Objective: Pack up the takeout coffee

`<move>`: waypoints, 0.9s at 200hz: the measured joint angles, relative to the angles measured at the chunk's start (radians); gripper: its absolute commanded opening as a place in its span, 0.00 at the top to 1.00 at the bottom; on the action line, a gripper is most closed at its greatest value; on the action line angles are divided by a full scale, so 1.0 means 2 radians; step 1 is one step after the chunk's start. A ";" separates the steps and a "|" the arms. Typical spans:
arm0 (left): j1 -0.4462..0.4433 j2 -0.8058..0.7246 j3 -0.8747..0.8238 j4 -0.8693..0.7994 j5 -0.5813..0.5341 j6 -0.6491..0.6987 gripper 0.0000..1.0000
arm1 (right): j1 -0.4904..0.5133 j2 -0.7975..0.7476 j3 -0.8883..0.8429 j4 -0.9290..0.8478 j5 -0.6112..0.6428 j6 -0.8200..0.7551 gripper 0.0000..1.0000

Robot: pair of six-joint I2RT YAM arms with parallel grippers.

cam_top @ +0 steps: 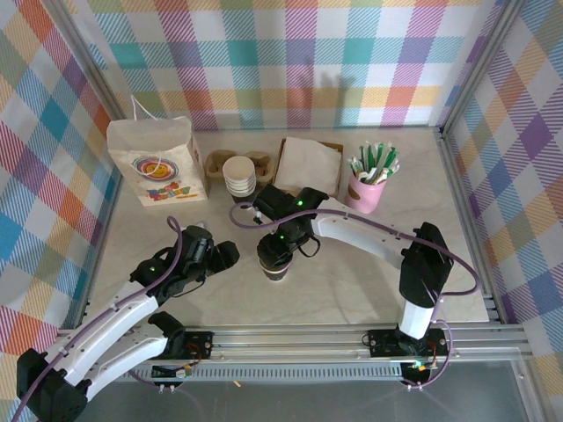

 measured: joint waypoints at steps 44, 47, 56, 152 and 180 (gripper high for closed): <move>0.000 -0.010 0.000 0.000 -0.002 0.000 0.27 | 0.001 0.001 0.000 0.000 -0.002 0.000 0.28; 0.000 -0.010 -0.001 0.000 -0.002 0.000 0.27 | 0.001 0.002 0.000 0.000 -0.002 0.000 0.27; 0.000 -0.010 -0.001 0.000 -0.003 0.000 0.27 | 0.001 0.002 0.000 0.000 -0.002 0.000 0.26; 0.000 0.006 -0.001 0.001 -0.003 0.000 0.27 | 0.004 0.002 -0.003 0.000 -0.006 -0.001 0.23; 0.000 0.010 -0.001 0.001 -0.003 0.000 0.27 | 0.004 0.002 -0.003 0.000 -0.009 -0.002 0.21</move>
